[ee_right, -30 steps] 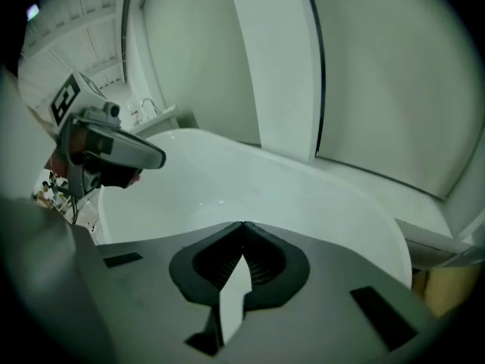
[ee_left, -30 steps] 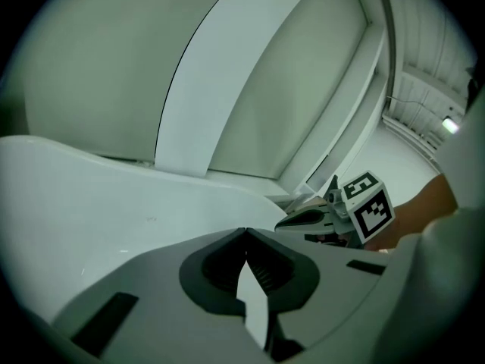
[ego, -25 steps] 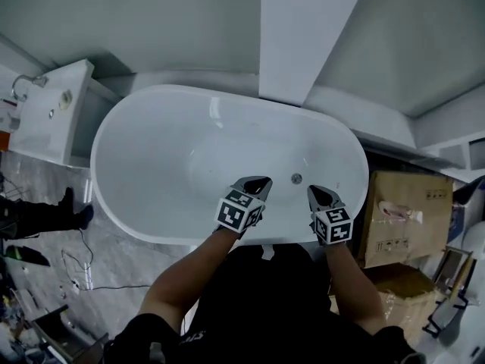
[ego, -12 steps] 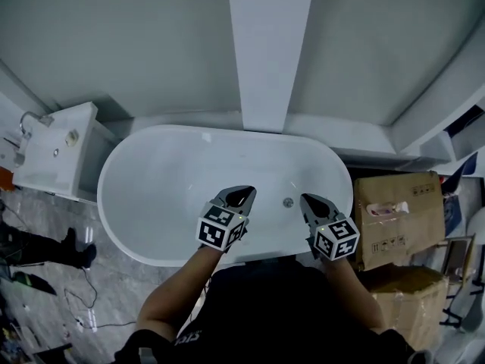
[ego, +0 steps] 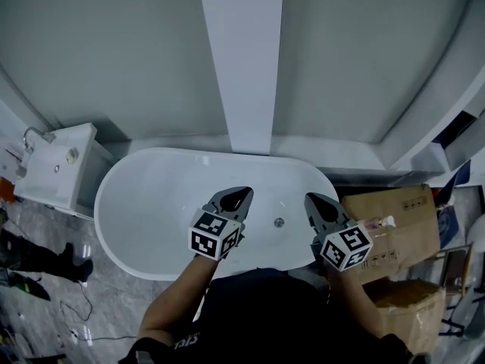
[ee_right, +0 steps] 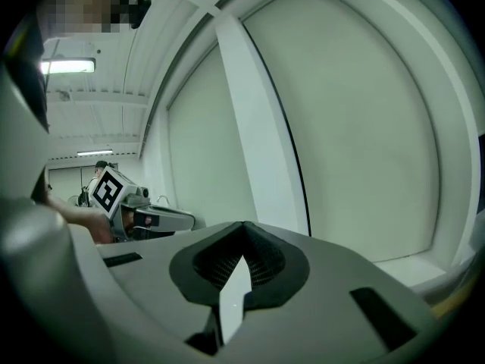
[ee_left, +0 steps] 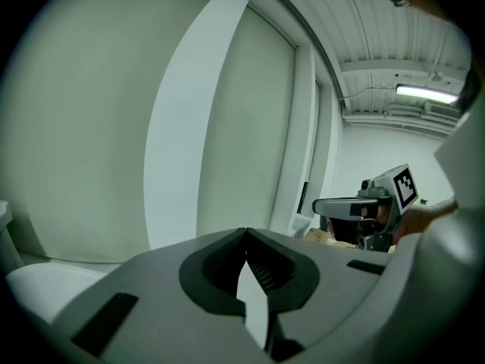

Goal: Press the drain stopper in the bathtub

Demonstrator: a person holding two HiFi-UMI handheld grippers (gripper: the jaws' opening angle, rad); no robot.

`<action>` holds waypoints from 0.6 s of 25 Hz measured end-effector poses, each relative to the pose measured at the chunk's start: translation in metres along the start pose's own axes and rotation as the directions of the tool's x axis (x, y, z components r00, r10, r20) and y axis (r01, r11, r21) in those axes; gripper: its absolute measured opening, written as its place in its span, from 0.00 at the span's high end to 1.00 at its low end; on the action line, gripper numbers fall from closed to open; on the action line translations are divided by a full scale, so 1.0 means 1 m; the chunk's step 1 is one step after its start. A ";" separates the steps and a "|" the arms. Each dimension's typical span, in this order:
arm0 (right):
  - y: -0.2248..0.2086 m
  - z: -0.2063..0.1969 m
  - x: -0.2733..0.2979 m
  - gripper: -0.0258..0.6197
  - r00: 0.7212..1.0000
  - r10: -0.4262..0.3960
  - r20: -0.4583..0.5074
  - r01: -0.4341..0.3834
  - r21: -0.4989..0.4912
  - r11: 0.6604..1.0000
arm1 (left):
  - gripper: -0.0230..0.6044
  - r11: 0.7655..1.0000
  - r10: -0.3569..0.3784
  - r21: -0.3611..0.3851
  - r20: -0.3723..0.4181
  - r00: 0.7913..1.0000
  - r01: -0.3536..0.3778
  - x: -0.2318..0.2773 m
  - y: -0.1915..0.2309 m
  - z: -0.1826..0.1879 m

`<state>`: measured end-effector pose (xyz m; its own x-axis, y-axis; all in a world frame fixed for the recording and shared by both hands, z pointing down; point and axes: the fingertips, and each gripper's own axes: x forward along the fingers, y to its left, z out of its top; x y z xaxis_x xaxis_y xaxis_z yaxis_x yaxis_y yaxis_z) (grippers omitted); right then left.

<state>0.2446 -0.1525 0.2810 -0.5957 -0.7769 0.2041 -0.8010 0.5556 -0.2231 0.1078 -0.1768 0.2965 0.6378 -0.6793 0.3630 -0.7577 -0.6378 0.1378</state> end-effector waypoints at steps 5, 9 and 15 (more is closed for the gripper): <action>-0.005 0.029 -0.016 0.94 0.997 0.017 0.069 -0.016 -0.022 1.000 | 0.95 1.000 0.024 0.004 0.054 0.998 -0.024 0.001 -0.009 0.029; -0.005 0.042 -0.028 0.94 0.991 0.047 0.125 -0.044 -0.030 0.999 | 0.95 0.999 0.032 0.031 0.092 0.995 -0.035 -0.005 -0.019 0.048; 0.010 0.058 -0.038 0.94 0.979 0.090 0.181 -0.090 -0.008 0.996 | 0.95 0.996 0.046 0.069 0.138 0.989 -0.056 -0.023 -0.027 0.065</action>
<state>0.2629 -0.1350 0.2163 -0.6445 -0.7646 0.0075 -0.7447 0.6254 -0.2330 0.1228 -0.1675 0.2249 0.6148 -0.7518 0.2384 -0.7812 -0.6219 0.0535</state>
